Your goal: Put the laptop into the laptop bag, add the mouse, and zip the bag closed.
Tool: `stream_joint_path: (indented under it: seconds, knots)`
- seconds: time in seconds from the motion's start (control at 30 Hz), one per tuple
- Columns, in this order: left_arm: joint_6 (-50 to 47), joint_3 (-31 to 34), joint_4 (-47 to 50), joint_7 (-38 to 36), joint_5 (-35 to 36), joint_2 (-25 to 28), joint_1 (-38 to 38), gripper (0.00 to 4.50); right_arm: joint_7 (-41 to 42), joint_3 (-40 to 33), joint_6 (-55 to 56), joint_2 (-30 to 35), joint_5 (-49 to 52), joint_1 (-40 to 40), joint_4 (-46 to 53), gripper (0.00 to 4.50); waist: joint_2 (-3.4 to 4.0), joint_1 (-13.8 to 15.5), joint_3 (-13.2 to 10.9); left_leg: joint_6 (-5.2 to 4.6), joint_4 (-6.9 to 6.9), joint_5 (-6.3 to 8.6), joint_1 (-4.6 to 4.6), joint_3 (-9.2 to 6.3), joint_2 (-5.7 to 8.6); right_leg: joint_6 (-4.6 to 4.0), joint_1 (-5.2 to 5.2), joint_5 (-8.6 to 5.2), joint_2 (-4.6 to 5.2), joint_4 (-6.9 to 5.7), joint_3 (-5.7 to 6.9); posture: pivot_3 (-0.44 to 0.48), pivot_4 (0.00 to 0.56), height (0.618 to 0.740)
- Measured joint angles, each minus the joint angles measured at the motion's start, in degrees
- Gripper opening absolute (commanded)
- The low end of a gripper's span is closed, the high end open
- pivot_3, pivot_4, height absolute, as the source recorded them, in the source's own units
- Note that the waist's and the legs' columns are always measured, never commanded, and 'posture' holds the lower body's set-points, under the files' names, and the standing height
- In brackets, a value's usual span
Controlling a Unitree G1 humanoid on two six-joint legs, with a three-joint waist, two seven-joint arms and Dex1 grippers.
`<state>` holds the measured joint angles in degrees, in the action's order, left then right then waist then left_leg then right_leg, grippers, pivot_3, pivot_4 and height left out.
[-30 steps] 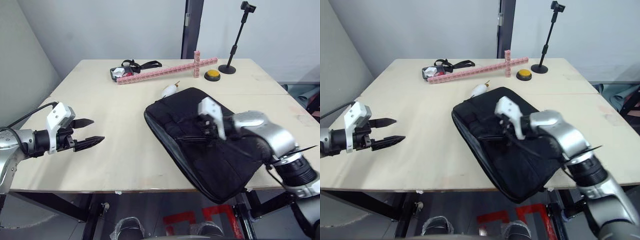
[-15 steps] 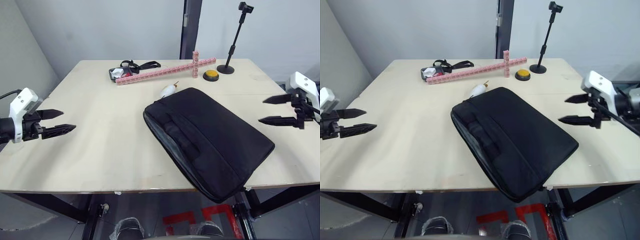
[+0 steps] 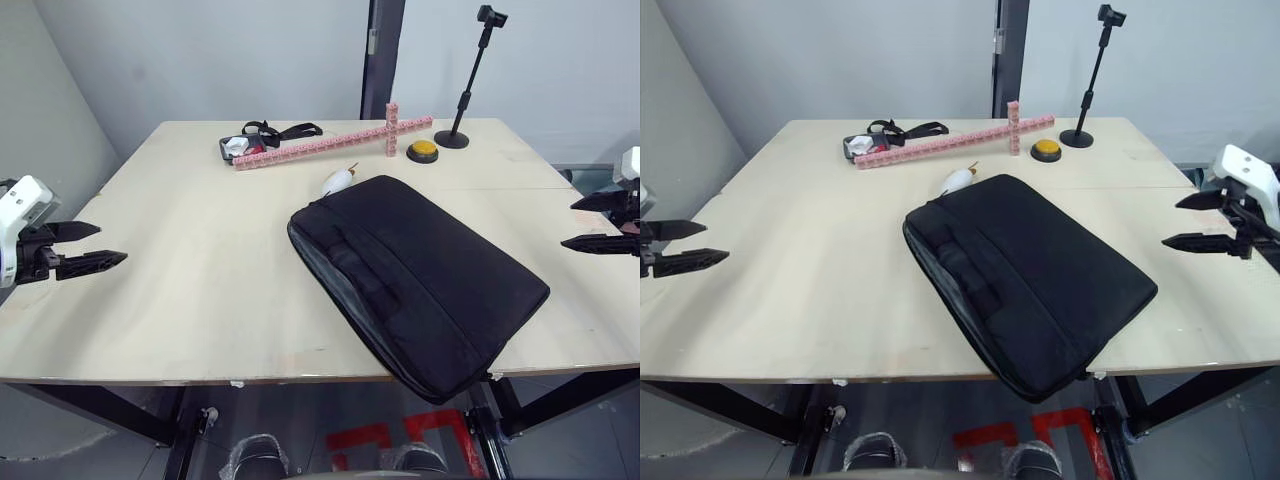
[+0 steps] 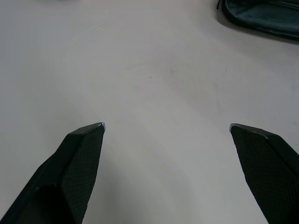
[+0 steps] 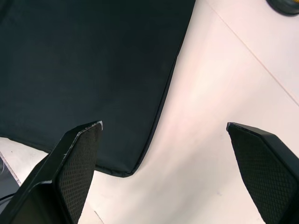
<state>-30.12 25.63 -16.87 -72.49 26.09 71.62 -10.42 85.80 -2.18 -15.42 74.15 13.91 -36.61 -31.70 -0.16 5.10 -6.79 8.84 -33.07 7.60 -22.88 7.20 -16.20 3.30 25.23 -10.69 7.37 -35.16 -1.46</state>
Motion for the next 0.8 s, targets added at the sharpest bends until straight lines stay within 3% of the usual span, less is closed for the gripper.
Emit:
stream_joint_path:
  seconds: [0.23, 0.33, 0.47, 0.67, 0.8]
  knots:
    - [0.0, 1.01, 0.03, -0.14, 0.0, 0.0, 1.38, 4.5, 0.31, 0.73, 1.06, -1.51, -1.04, -2.61, -0.88, 4.48, 0.0, 0.03, 0.0, -0.01, -0.02, 0.01, 0.03, 0.0, 0.0, -0.02, -0.03, -0.01, 0.0, -0.02, 0.0, 0.0, 0.15, 0.74]
    - [-0.13, 1.33, 0.16, 0.02, 0.19, -0.04, 1.41, 4.5, -0.29, -0.49, 1.85, -5.1, 0.65, -3.3, 1.33, 4.48, -0.03, -0.15, 0.02, -0.02, -0.04, 0.01, 0.03, 0.0, 0.0, -0.02, -0.04, -0.01, 0.0, -0.07, -0.01, 0.0, 0.15, 0.74]
    - [-0.89, 2.71, 1.45, 0.69, 0.49, -1.16, 2.53, 4.5, -2.53, -4.33, 0.3, -12.53, 7.51, -3.08, 10.52, 4.48, -0.01, -0.42, 0.01, -0.03, -0.02, -0.01, 0.04, 0.0, 0.0, -0.03, 0.02, 0.0, 0.0, -0.13, -0.02, 0.0, 0.15, 0.74]
    - [-1.71, 4.24, 4.02, 2.12, 0.72, -3.9, 6.28, 4.5, -11.25, -7.47, -12.53, -24.59, 21.91, -7.5, 28.03, 4.48, -0.02, -0.4, 0.02, -0.03, 0.03, -0.01, 0.08, -0.04, -0.01, -0.04, 0.0, 0.0, -0.03, -0.12, 0.01, 0.0, 0.15, 0.74]
    - [-2.43, 5.64, 5.19, 3.3, 0.83, -4.6, 6.87, 4.5, -16.73, -7.7, -17.32, -27.79, 26.41, -7.58, 35.35, 4.48, -0.05, 0.62, 0.03, 0.01, 0.04, 0.01, 0.07, -0.05, 0.0, -0.06, -0.07, -0.01, -0.01, -0.01, 0.02, 0.0, 0.15, 0.74]
